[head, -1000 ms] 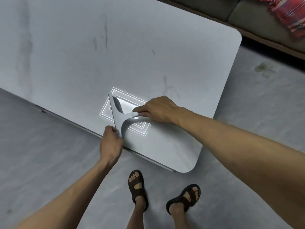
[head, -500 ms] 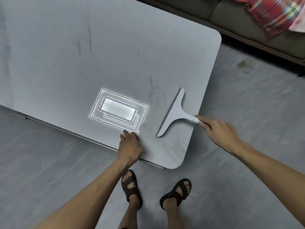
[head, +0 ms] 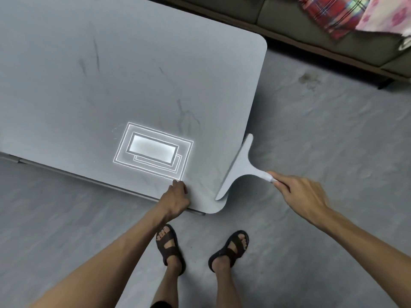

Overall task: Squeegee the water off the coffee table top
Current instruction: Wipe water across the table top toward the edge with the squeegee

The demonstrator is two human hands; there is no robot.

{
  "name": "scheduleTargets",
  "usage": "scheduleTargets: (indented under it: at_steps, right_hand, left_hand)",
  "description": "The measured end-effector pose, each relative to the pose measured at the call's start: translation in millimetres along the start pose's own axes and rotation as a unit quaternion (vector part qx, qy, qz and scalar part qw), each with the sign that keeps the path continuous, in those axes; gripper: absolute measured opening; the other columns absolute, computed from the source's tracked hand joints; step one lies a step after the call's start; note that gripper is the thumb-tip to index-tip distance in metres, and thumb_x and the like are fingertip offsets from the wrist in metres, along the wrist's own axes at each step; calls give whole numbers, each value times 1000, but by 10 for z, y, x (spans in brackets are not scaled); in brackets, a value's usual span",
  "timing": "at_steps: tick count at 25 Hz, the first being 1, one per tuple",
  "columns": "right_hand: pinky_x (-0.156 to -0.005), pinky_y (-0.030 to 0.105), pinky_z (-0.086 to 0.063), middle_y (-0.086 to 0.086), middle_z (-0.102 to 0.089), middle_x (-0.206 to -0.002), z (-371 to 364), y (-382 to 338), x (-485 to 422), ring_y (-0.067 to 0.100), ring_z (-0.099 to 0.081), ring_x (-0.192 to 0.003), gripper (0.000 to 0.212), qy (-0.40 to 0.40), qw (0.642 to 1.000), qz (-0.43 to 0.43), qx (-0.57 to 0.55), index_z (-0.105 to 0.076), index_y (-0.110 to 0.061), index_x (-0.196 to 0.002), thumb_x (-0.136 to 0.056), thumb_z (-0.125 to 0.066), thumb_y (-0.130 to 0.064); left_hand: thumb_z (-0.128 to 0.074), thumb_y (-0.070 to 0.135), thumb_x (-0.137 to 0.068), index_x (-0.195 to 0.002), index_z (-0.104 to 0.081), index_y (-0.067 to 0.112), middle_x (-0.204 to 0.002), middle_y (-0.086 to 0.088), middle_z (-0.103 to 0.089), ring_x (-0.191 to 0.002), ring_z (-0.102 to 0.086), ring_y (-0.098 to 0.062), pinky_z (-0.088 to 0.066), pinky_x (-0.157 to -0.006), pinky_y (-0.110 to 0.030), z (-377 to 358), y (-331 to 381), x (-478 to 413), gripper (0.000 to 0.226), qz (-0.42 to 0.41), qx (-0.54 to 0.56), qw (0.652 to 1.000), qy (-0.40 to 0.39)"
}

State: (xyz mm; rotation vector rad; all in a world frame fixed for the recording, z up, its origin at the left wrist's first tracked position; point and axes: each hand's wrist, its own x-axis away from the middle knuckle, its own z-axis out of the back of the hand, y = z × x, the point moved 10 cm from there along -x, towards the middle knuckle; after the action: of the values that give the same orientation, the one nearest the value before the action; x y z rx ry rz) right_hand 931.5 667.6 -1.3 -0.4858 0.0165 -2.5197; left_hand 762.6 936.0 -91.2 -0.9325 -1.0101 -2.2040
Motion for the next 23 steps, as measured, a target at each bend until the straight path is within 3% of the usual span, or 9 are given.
scheduleTargets:
  at_steps: [5, 11, 15, 17, 19, 23]
  right_hand:
    - [-50, 30, -45, -6, -67, -77, -287, -611, -81, 19, -60, -63, 35, -53, 994, 97, 13, -42, -51, -132, -99, -40, -42]
    - [-45, 28, -43, -7, -55, -64, -169, -146, 115, 18, -58, -54, 32, -20, 995, 75, 67, -51, -49, -128, -97, -44, -42]
    - [-43, 27, -41, -5, -56, -62, 14, 85, 187, 21, -59, -51, 34, -13, 992, 68, 108, -50, -52, -128, -96, -41, -45]
    - [-40, 29, -44, -6, -56, -61, 76, -106, 129, 19, -56, -48, 32, 0, 992, 95, 81, -53, -50, -125, -94, -47, -43]
    - [-44, 30, -44, -6, -62, -69, -22, -475, 36, 19, -59, -56, 33, -35, 987, 140, 67, -45, -52, -129, -97, -43, -44]
    - [-49, 28, -34, -5, -62, -77, -303, -1053, -100, 20, -60, -65, 35, -93, 974, 189, 84, -42, -50, -134, -101, -33, -45]
  left_hand:
    - [-55, 8, -81, -109, -46, 6, -103, -8, -46, -85, -47, -25, -33, -69, -31, -52, -15, 86, 29, -9, -12, 1000, 9]
    - [-56, 10, -82, -109, -46, 7, -103, -7, -46, -86, -47, -25, -34, -69, -32, -97, 20, 110, 28, -19, -17, 1000, 3]
    - [-54, 12, -84, -111, -46, 9, -79, 1, -49, -69, -46, -18, -30, -54, -28, -130, -13, 163, 28, 2, -12, 1000, -24]
    - [-52, 14, -85, -111, -48, 10, -82, -1, -54, -72, -50, -20, -33, -55, -27, -106, -52, 205, 27, 8, -15, 999, -40]
    - [-51, 15, -86, -111, -49, 10, -89, -7, -59, -79, -54, -25, -38, -62, -30, -38, -78, 234, 25, 8, -17, 999, -37]
    - [-51, 17, -88, -111, -49, 11, -90, -9, -59, -74, -54, -24, -39, -63, -33, 125, -130, 264, 24, 8, -9, 1000, -13]
